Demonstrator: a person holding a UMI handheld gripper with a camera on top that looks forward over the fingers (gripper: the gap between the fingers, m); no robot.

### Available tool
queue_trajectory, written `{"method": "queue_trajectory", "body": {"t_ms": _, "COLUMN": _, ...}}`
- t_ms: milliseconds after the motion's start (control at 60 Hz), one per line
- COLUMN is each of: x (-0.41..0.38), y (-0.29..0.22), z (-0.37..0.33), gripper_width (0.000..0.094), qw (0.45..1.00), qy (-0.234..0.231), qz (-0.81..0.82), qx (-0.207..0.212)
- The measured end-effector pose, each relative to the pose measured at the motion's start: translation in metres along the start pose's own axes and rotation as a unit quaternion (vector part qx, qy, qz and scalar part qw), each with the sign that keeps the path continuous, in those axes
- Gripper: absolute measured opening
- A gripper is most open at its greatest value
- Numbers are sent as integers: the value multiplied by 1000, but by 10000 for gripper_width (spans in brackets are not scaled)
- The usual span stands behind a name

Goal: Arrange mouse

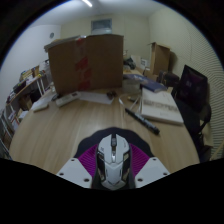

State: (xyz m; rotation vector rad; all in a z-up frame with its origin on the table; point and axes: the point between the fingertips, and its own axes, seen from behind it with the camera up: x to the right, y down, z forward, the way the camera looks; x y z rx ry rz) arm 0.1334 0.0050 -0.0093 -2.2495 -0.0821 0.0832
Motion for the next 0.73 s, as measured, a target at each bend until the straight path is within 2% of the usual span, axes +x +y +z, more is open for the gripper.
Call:
{"method": "queue_trajectory", "body": {"t_ms": 17, "x": 1, "y": 7, "z": 2, "gripper_width": 513, "qw": 1000, "qy": 1, "qz": 0, "qx": -7}}
{"method": "queue_trajectory", "body": {"t_ms": 50, "x": 1, "y": 3, "z": 1, "gripper_width": 404, "qw": 1000, "qy": 4, "qz": -5, "qx": 20}}
{"method": "queue_trajectory", "body": {"t_ms": 183, "x": 3, "y": 6, "z": 10, "gripper_width": 458, "qw": 1000, "qy": 10, "qz": 8, "qx": 10}}
{"method": "queue_trajectory", "body": {"t_ms": 333, "x": 1, "y": 6, "z": 4, "gripper_width": 575, "qw": 1000, "qy": 6, "qz": -9, "qx": -6}}
{"method": "queue_trajectory", "body": {"t_ms": 383, "x": 1, "y": 12, "z": -3, "gripper_width": 662, "qw": 999, "qy": 8, "qz": 0, "qx": -34}}
{"method": "queue_trajectory", "body": {"t_ms": 400, "x": 1, "y": 13, "z": -7, "gripper_width": 755, "qw": 999, "qy": 9, "qz": 4, "qx": -42}}
{"method": "queue_trajectory", "body": {"t_ms": 450, "x": -2, "y": 12, "z": -17, "gripper_width": 867, "qw": 999, "qy": 11, "qz": 9, "qx": -51}}
{"method": "queue_trajectory", "body": {"t_ms": 467, "x": -4, "y": 12, "z": -23, "gripper_width": 829, "qw": 998, "qy": 11, "qz": 11, "qx": -54}}
{"method": "queue_trajectory", "body": {"t_ms": 733, "x": -60, "y": 0, "z": -149, "gripper_width": 831, "qw": 997, "qy": 26, "qz": 53, "qx": -41}}
